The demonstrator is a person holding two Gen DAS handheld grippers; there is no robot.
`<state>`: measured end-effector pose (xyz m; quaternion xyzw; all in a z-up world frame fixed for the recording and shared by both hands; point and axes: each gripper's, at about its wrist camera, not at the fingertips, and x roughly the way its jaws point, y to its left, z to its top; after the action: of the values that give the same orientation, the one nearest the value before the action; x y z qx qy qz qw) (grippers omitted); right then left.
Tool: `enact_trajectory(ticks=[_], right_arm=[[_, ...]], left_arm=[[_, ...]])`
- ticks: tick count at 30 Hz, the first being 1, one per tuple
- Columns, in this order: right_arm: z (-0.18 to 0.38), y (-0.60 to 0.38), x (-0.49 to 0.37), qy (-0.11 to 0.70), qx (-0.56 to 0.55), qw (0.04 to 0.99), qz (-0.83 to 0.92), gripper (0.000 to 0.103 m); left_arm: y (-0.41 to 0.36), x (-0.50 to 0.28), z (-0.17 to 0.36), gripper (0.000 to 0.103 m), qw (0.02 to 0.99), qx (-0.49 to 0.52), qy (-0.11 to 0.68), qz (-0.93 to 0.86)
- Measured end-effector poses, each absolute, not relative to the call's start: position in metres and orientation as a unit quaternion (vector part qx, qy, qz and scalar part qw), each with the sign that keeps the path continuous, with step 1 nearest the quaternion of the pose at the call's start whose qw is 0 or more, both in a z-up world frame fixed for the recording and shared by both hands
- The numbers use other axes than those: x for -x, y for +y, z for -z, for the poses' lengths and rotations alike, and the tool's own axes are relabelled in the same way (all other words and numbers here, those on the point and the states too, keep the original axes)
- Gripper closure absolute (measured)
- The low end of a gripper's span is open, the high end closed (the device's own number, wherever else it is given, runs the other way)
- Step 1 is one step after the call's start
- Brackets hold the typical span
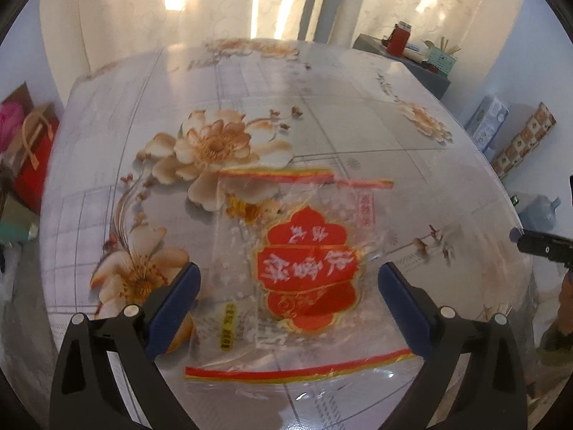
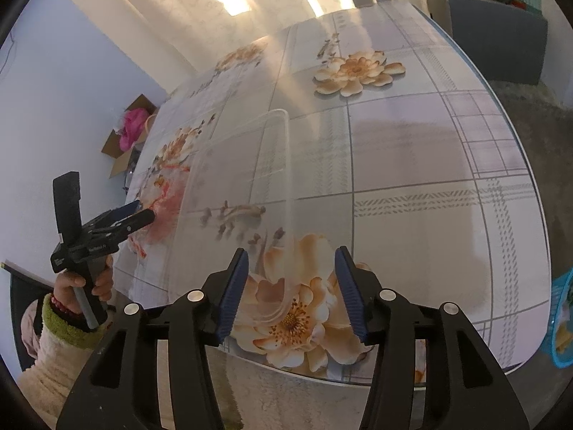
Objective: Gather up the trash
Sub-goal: 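Close the left gripper on the red-printed snack bag and lift it off the table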
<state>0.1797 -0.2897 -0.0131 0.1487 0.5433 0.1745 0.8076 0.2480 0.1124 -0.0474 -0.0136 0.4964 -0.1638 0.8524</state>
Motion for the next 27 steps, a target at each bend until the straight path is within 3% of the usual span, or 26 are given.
enact_trajectory(ticks=[12,27], right_arm=[[0.02,-0.288,-0.186,0.551,-0.156,0.801,-0.176,0.054],[0.02,-0.289,-0.186,0.552,-0.155,0.801,-0.172,0.052]], left_arm=[[0.105,-0.251,0.036,0.006,0.838,0.04,0.506,0.203],[0.062,-0.244,0.051,0.006,0.829,-0.019,0.52,0.204]])
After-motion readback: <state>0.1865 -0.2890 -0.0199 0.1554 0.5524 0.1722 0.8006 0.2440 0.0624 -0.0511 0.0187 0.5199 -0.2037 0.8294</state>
